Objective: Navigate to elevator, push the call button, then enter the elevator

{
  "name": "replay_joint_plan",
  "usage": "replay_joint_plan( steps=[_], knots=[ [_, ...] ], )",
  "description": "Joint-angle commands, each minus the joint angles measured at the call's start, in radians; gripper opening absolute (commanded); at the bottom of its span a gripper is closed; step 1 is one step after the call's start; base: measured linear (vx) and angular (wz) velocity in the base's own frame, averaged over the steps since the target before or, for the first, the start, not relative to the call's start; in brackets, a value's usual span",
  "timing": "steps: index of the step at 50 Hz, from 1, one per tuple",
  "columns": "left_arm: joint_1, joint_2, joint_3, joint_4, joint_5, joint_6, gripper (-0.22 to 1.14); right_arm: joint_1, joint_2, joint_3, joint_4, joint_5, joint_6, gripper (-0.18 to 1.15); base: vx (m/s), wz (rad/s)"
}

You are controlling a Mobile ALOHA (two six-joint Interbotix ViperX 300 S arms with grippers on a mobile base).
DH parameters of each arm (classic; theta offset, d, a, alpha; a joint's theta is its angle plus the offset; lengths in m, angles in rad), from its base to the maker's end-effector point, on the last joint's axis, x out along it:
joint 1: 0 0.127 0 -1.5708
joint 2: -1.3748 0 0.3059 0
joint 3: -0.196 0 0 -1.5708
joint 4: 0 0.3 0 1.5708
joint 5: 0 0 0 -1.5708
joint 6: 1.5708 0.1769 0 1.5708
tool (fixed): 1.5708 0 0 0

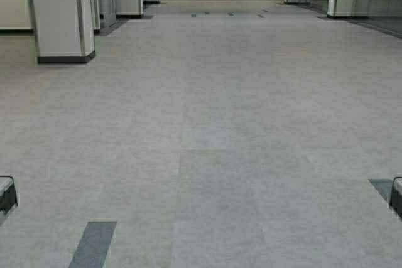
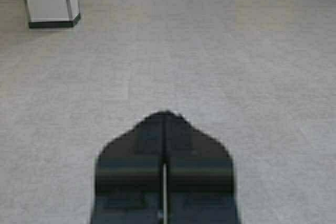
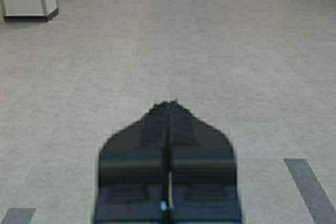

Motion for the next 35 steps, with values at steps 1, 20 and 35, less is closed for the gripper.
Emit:
replay_joint_plan(
  steps=[1, 20, 35],
  knots=[
    [-0.003, -0.025, -0.005, -0.003, 0.017, -0.008, -0.03, 0.000, 0.011, 0.015, 0.000, -0.006, 0.000, 0.02, 0.00, 0.00],
    [-0.003, -0.020, -0.014, -0.003, 0.023, -0.015, 0.03, -0.002, 0.011, 0.003, 0.000, -0.008, 0.000, 0.04, 0.01, 0.00],
    [-0.003, -0.014, -0.014, -0.003, 0.023, -0.014, 0.03, 0.000, 0.012, 0.000, 0.000, -0.014, 0.000, 0.04, 0.14, 0.00]
  ],
)
